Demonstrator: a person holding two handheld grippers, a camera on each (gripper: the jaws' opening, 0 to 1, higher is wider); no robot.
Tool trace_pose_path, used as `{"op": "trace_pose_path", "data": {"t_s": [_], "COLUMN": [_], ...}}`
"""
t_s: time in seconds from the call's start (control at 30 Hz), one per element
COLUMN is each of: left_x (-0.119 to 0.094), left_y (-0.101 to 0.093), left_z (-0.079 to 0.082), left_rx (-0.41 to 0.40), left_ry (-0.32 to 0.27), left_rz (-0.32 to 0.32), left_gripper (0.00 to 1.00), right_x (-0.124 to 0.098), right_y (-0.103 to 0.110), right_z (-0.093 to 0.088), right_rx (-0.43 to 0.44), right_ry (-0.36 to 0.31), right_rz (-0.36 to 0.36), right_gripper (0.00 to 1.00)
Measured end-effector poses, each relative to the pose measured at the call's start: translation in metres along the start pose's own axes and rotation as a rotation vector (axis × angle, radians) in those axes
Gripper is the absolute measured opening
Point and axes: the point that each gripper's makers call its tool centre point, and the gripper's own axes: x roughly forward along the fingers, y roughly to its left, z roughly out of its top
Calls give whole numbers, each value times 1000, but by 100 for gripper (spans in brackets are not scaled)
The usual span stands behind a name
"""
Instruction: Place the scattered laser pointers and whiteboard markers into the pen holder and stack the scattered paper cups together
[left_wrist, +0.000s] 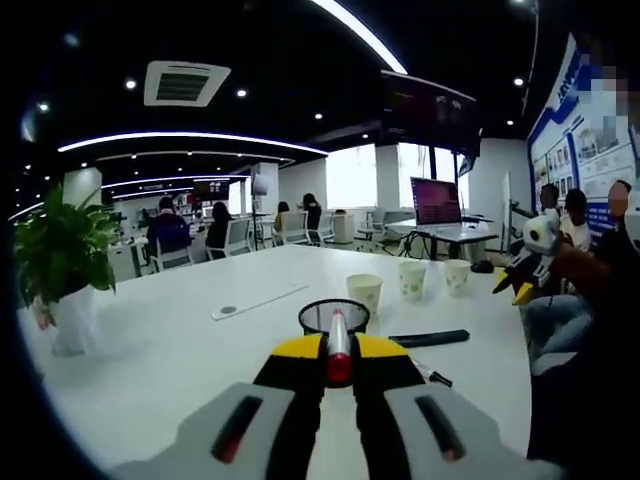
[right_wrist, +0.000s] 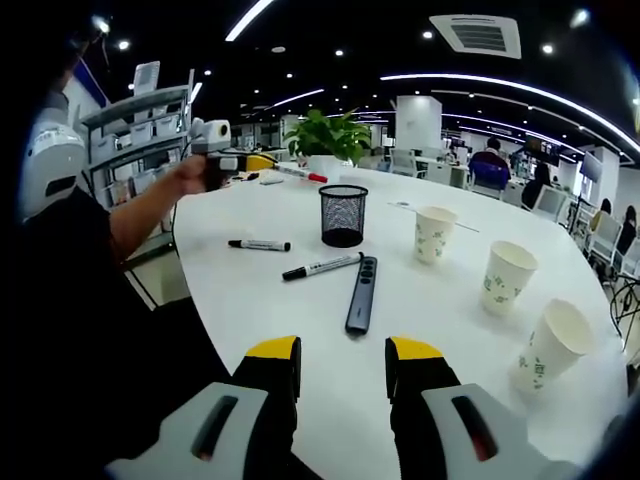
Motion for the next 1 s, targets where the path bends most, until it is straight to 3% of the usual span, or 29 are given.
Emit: {"op": "trace_pose_path", "data": {"t_s": [1.0], "left_x": [20], "left_y": [0], "left_z": [6], "left_rx": [2], "left_ry": [-13], "left_rz": [-13], "left_gripper": [13], "right_x": [2], "right_y": [2], "right_z": [-3], "right_rx": [12], "right_ry": [2], "right_rz": [4], "right_gripper": [36]}}
